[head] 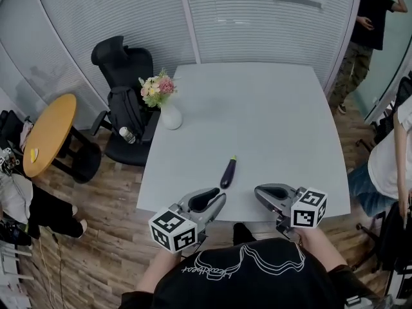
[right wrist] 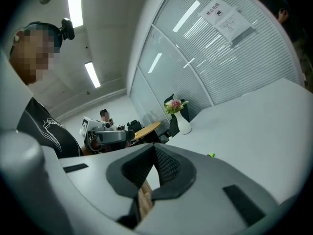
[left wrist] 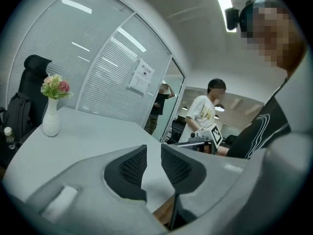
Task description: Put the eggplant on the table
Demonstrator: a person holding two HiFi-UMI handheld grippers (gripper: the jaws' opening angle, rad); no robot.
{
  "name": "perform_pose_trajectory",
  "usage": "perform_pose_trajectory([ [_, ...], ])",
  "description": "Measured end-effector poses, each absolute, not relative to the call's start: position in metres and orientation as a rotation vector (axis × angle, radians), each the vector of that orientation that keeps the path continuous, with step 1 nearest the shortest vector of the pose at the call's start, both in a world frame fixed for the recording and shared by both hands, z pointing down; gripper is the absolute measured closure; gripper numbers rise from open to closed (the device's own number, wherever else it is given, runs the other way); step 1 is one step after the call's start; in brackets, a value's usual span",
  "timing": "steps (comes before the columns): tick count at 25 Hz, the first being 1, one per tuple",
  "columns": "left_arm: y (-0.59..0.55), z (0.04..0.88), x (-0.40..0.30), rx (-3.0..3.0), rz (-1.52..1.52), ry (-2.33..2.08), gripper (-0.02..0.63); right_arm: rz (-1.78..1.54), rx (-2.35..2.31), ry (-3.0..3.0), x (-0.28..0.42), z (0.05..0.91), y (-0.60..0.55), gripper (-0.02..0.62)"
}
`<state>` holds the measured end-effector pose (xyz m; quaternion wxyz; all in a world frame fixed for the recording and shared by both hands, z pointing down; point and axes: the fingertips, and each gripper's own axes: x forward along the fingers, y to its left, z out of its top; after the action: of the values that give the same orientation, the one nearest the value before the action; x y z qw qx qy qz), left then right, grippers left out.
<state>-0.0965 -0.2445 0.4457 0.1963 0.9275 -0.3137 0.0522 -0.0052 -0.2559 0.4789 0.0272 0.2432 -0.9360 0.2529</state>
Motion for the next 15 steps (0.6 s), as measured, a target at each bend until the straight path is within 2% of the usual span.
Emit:
perform_pose_trajectory([
  [6, -0.211, 0.438, -0.101, 2.609, 0.114, -0.870, 0.563, 0.746, 0.664, -2.930, -0.023, 0.469, -0.222, 0.589],
  [15, -0.195, 0.435, -0.098, 2.633, 0.109, -0.887, 0.586, 0.645, 0.716, -2.895, -0.023, 0.467, -0.209, 0.589],
])
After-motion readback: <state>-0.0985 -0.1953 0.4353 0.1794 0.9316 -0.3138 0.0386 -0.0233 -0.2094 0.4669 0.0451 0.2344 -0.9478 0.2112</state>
